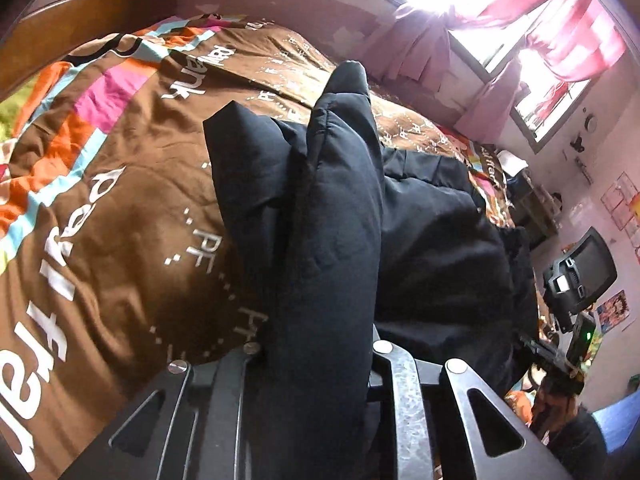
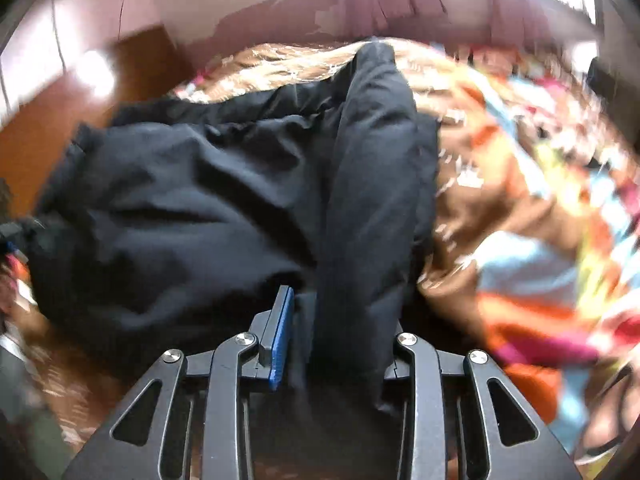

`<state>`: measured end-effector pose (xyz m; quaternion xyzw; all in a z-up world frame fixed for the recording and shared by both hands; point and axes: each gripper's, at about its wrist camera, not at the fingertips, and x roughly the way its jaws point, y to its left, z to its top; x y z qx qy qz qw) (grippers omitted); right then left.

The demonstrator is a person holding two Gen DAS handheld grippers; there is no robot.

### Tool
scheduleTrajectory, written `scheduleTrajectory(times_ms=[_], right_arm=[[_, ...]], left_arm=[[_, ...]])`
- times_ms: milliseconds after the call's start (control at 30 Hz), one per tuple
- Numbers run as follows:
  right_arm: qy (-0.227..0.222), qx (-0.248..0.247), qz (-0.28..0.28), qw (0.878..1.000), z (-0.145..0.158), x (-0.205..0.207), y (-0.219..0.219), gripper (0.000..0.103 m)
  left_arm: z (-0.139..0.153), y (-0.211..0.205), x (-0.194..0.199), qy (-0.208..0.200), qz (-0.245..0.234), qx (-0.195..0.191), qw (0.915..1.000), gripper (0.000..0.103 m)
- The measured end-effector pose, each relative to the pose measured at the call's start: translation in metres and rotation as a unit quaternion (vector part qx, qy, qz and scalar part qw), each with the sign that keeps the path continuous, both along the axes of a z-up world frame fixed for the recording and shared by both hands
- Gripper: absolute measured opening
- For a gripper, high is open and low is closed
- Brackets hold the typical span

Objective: Fold large clothes

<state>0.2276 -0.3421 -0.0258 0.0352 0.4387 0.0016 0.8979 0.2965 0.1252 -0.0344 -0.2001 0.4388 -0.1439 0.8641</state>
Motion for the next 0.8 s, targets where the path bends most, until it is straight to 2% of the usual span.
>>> scheduleTrajectory(times_ms=[33, 100, 200, 300, 400, 467, 533, 600, 667, 700, 800], right_arm=[[0.004, -0.004, -0.01, 1.0, -0.001, 0.003, -0.001, 0.035], [0.003, 0.015, -0.05, 0.999, -0.004, 0.014, -0.021, 0.053], [-0.017, 0.049, -0.08, 0.995, -0.006, 0.031, -0.049, 0.068], [-0.015, 0.081, -0.06, 0.995, -0.013, 0.057, -0.065, 0.069], [-0.02, 0.098, -0.025, 0.995, -0.017, 0.084, -0.072, 0.069], [-0.02, 0.127, -0.011, 0.992, -0.023, 0.095, -0.075, 0.069], [-0.012, 0.155, 0.0, 0.988, -0.035, 0.094, -0.06, 0.053], [-0.012, 0.136, 0.011, 0.991, -0.035, 0.091, -0.045, 0.036], [-0.006, 0.108, 0.013, 0.994, -0.03, 0.085, -0.029, 0.024], [-0.005, 0.106, 0.013, 0.994, -0.027, 0.083, -0.024, 0.019], [-0.011, 0.111, 0.016, 0.994, -0.013, 0.071, -0.01, 0.014]], left_arm=[[-0.005, 0.003, 0.001, 0.005, 0.006, -0.005, 1.0, 0.019], [-0.01, 0.005, 0.002, 0.01, 0.013, -0.014, 0.9998, 0.019], [-0.016, 0.004, 0.006, 0.015, 0.017, -0.005, 0.9997, 0.021], [-0.02, 0.003, 0.011, 0.023, 0.016, 0.002, 0.9996, 0.024], [-0.027, 0.008, 0.017, 0.035, 0.017, -0.009, 0.9992, 0.027], [-0.033, 0.01, 0.021, 0.043, 0.018, -0.016, 0.9988, 0.028], [-0.036, 0.01, 0.024, 0.046, 0.017, -0.017, 0.9987, 0.028], [-0.037, 0.01, 0.024, 0.045, 0.017, -0.017, 0.9987, 0.028], [-0.035, 0.01, 0.022, 0.043, 0.02, -0.017, 0.9987, 0.025], [-0.033, 0.009, 0.02, 0.039, 0.021, -0.016, 0.9989, 0.024], [-0.017, 0.004, 0.007, 0.003, 0.022, 0.012, 0.9997, 0.02]])
